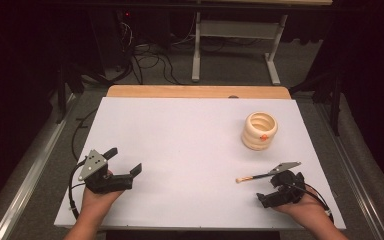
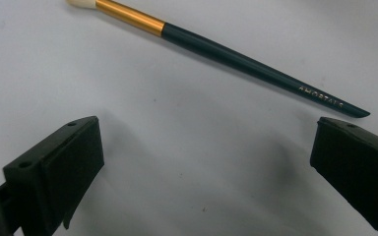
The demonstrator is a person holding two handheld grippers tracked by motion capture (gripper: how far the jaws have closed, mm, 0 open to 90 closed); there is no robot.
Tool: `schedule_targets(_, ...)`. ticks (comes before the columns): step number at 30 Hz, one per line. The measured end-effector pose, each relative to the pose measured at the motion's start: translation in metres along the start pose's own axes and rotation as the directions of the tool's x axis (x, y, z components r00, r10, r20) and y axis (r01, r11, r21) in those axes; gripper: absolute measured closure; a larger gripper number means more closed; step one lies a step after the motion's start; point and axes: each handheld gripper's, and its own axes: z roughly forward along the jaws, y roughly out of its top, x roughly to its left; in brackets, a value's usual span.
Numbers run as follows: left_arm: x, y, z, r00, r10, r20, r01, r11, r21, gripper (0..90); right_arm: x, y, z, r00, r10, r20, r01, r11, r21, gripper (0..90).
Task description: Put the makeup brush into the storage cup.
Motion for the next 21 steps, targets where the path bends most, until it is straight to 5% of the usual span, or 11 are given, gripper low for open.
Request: schedule_targets(21, -0.0028, 0.0004, -0.0011, 0.9998, 0.016, 0.009, -0.016, 0.9999, -0.001, 0.5, -0.0083, 0.0099, -0.0071, 0.9968, -0.078, -0.018, 0.08, 0.985, 0.15, 7.3)
